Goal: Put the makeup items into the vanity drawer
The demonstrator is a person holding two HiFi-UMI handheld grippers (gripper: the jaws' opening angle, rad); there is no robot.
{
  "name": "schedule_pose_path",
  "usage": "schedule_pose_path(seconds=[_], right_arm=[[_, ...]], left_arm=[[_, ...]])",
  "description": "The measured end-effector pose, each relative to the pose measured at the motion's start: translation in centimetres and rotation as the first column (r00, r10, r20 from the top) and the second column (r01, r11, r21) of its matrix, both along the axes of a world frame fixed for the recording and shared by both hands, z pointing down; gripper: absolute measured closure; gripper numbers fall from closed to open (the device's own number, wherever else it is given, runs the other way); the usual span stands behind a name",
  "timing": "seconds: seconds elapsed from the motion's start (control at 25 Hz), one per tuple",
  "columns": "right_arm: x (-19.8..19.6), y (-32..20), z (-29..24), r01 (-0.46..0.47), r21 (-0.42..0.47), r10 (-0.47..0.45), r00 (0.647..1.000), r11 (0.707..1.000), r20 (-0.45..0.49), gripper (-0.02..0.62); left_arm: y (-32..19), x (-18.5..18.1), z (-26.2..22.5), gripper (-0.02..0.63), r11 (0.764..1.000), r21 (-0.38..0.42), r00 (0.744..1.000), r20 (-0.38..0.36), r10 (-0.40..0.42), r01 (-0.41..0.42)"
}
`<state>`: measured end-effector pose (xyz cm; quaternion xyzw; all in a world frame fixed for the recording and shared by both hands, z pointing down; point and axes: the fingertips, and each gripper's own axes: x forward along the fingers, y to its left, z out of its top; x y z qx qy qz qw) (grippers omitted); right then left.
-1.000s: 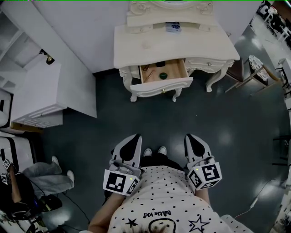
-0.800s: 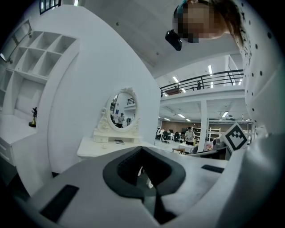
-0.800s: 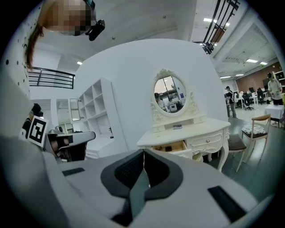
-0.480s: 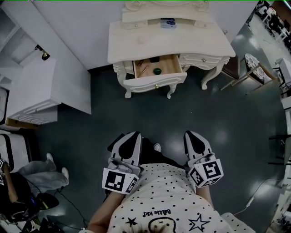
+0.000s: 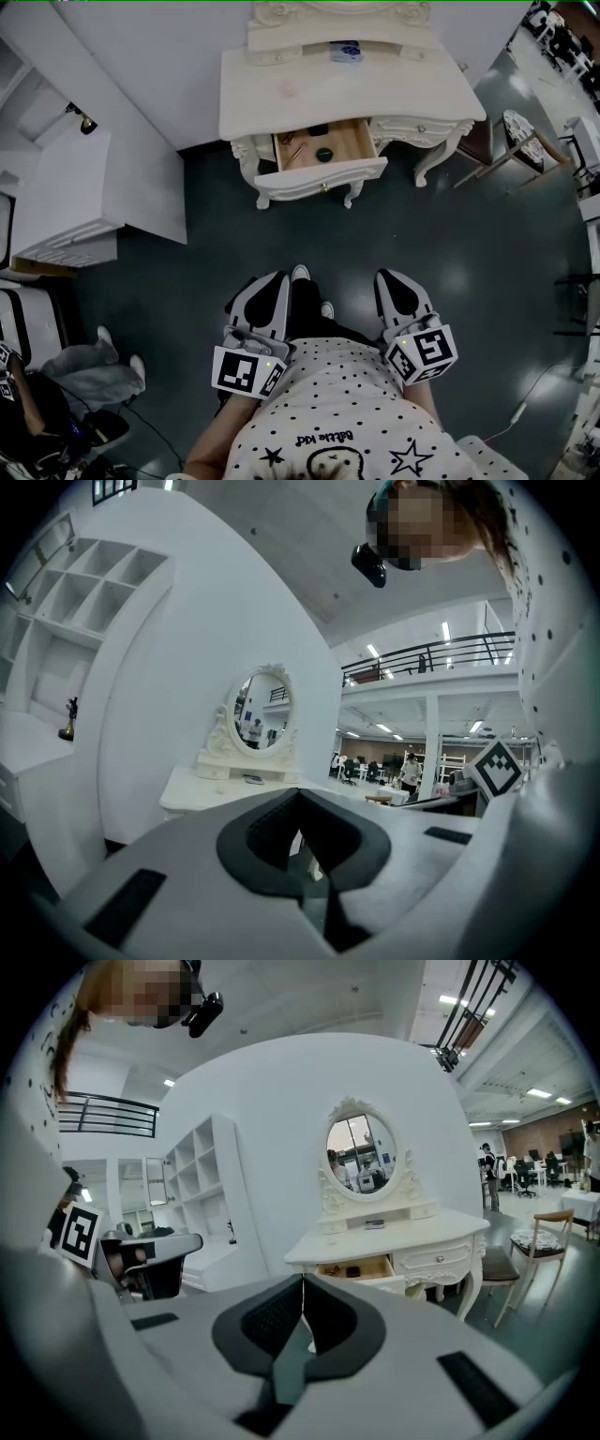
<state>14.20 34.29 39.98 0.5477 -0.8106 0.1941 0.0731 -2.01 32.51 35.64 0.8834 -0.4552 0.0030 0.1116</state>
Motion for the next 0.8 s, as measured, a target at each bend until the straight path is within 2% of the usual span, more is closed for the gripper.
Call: schedule_pose_path(seconds=[0.36, 0.8], right_arm=[[-2.8, -8.0, -1.5, 0.030, 0.014, -0.030, 0.999, 0.999, -0.023, 0.586], [-3.6, -13.4, -1.6, -0.019, 0.023, 0.019, 1.000, 1.000, -0.012, 0.586]], left_arm=[[-8.2, -2.3, -1.8, 0.611, 0.999, 0.034, 1.000, -0.006, -0.005, 0.005], [-14.3, -3.1, -1.9, 0.611, 0.999, 0.027, 0.999, 0.027, 0.033, -0.034]])
